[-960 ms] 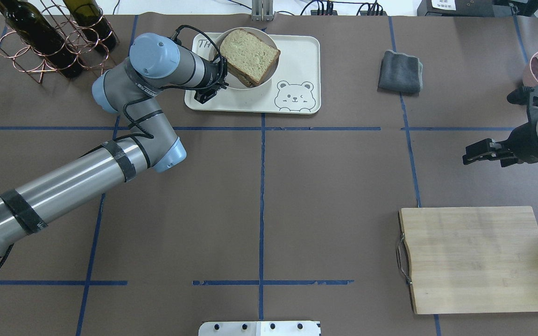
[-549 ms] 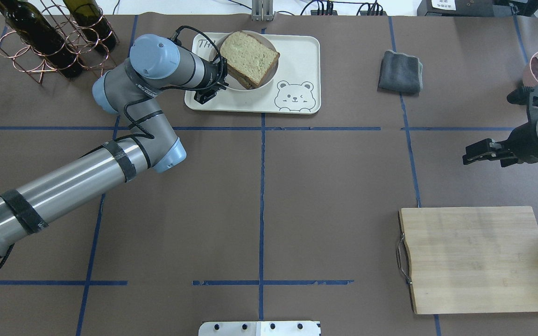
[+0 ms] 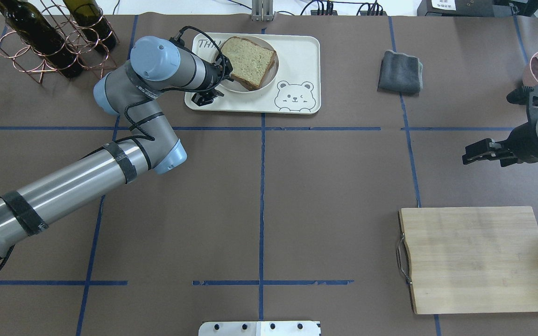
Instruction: Make sandwich and place on tray
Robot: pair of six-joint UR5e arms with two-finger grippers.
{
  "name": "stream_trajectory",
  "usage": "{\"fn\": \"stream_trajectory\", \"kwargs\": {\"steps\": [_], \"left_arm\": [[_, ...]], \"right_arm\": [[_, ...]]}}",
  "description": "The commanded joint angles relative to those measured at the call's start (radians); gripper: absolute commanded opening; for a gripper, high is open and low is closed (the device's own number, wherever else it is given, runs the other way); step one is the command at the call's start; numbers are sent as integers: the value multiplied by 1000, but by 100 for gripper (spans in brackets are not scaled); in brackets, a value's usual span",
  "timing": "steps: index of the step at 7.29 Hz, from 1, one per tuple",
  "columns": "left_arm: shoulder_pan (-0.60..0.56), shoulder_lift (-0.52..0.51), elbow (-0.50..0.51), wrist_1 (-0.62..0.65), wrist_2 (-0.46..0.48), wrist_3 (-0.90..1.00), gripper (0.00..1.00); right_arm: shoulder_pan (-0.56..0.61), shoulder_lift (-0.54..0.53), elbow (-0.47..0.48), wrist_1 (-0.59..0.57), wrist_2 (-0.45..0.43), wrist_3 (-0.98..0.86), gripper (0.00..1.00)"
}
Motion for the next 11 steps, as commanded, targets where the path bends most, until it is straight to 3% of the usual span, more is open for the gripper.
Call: {"fn": "stream_trajectory", "kwargs": {"steps": [1,2,4,6,7,9,11], "left_arm": [[-2,51,-103,6,-4,84,100],[-7,136,-250,26,-30,92,100],[-8,198,-444,210,-81,162,100],[-48,331,-703,399,-79,393,100],[-80,380,-784,465,-79,526,100],[-136,530,-866,474,-82,795,100],[-259,585,-874,556,-145,1095,100]], "right_arm": [[5,1,2,0,2,0,100],[11,0,2,0,2,-1,100],[35,-13,5,0,5,-3,100],[79,-66,6,0,6,-102,100],[122,-112,9,0,11,-184,100],[194,-192,0,-1,11,-359,100],[308,-191,6,-177,11,-625,100]]}}
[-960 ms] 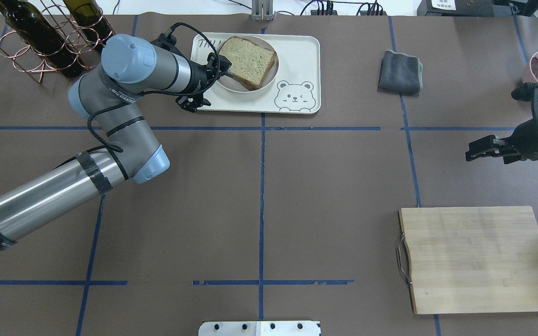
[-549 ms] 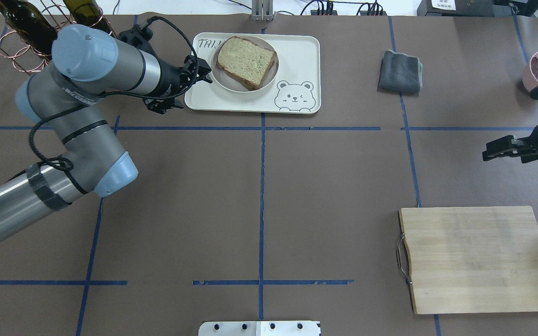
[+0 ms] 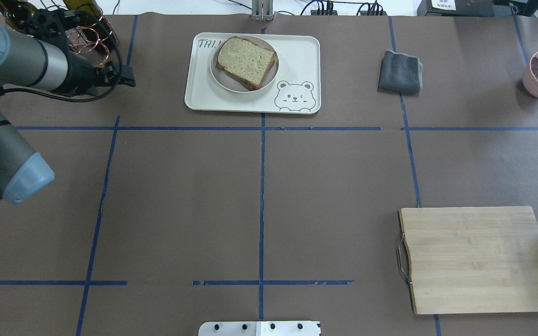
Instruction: Make sandwich and place on tray
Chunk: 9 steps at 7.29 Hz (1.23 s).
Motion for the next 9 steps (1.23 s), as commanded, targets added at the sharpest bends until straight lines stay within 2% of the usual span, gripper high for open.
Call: {"fn": "stream_trajectory", "kwargs": {"steps": [1,2,4,5,8,9], "left_arm": [[-163,33,-8,136,-87,350,100],[-226,39,7,173,-123,487,100],[-327,80,42,178,-199,689,100],[-394,109,67,178,-244,797,100],[-568,288,156,177,-399,1117,100],[-602,345,168,189,-402,1177,100]], "right_arm": [[148,15,-2,-192,8,-305,100],[212,68,-2,-316,84,-390,100],[308,164,-23,-497,95,-575,100],[346,175,-44,-510,121,-594,100],[348,152,-64,-460,134,-587,100],[347,143,-93,-460,134,-582,100]]}}
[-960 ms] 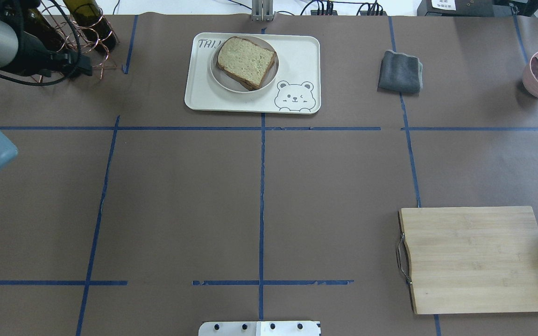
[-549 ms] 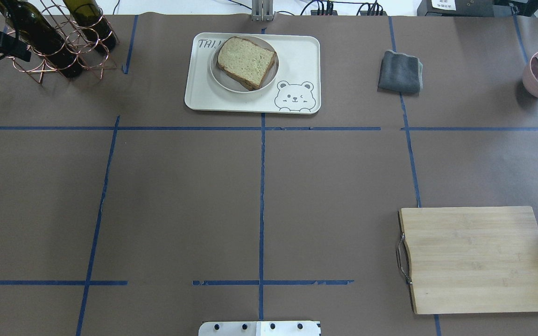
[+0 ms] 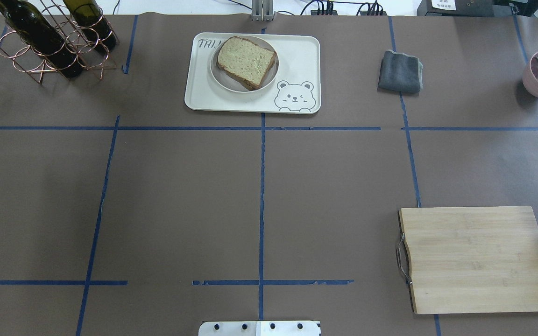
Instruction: Make sandwich and place on tray
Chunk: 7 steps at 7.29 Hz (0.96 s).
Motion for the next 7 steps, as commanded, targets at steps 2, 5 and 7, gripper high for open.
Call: {"fn": "stream_trajectory", "kwargs": {"steps": [2,5,7], "left_arm": [[-89,77,-11,211,-27,105,100],[-90,84,-27,253,-28,106,100],[-92,82,-27,253,-27,106,100]], "right_arm": [[3,-16,-85,9,12,1,100],[25,-30,-91,9,85,2,100],[25,-30,-91,9,84,2,100]]}}
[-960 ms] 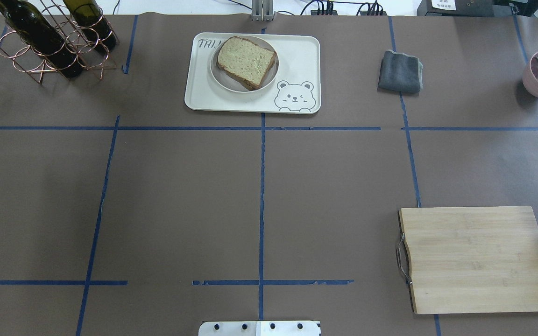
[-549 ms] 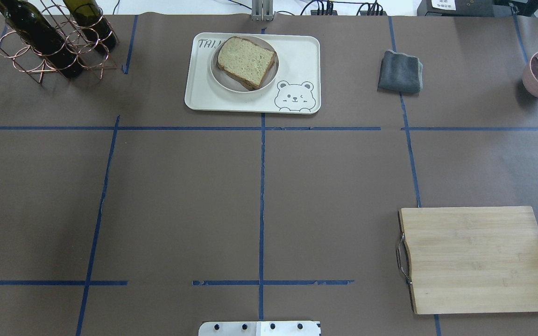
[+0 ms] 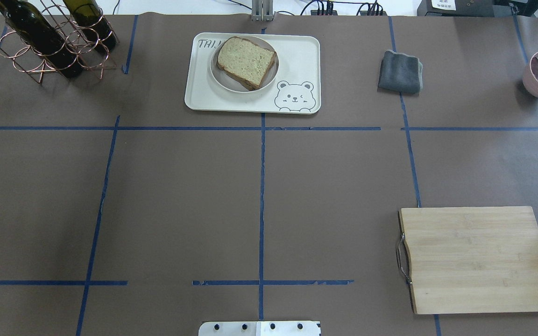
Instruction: Make sandwich and place on tray
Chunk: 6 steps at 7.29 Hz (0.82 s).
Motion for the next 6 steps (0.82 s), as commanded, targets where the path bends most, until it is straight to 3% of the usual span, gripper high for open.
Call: {"fn": "stream_trajectory", "kwargs": {"steps": [1,6], "left_arm": [[-1,-1,-1,3,0,-1,100],[-1,0,-3,3,0,0,100]], "right_arm": [[6,1,1,2,1,0,100],[20,4,1,0,1,2,100]]}}
